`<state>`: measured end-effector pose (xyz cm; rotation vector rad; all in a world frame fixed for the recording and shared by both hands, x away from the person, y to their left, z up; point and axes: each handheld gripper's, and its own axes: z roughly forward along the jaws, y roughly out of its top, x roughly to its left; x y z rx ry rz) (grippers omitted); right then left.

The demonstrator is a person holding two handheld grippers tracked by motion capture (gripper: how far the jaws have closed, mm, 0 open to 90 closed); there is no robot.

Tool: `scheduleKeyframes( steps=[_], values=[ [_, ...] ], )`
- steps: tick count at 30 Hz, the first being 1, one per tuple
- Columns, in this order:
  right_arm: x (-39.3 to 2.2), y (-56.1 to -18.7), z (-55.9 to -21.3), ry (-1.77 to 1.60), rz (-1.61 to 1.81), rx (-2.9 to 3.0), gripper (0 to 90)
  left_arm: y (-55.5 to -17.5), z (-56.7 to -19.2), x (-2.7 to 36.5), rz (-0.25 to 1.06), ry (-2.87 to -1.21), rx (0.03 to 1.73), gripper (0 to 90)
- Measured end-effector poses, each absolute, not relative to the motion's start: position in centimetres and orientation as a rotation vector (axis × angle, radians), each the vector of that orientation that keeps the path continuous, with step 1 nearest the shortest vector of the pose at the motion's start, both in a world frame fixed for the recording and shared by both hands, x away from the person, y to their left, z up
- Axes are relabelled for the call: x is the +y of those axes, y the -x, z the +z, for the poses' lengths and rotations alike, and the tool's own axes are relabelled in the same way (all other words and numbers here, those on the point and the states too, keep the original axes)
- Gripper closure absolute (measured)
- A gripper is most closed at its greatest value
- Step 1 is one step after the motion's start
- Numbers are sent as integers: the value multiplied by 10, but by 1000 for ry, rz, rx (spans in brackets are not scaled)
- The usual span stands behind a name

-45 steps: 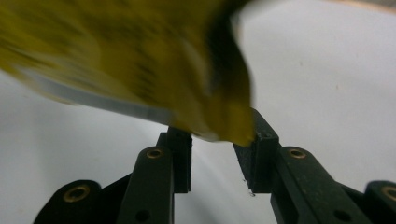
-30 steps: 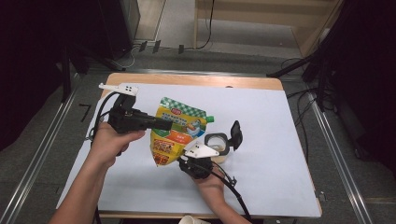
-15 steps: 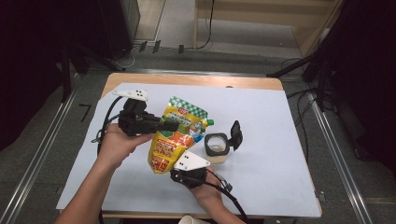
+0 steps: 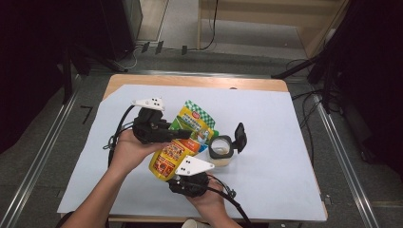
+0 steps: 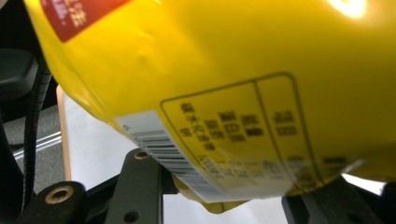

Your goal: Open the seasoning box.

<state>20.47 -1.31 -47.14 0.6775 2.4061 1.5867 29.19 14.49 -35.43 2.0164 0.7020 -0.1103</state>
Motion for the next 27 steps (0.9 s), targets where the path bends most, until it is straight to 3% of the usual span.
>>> scheduleKeyframes(
  steps=[17, 27],
  values=[
    [-9, -200, -466, -690, 1630, 2458, 582, -297, -362, 131, -184, -2010, 777, 725],
    [-9, -200, -463, -662, 1610, 2464, 568, -307, -360, 114, -225, -2088, 823, 715]
  ],
)
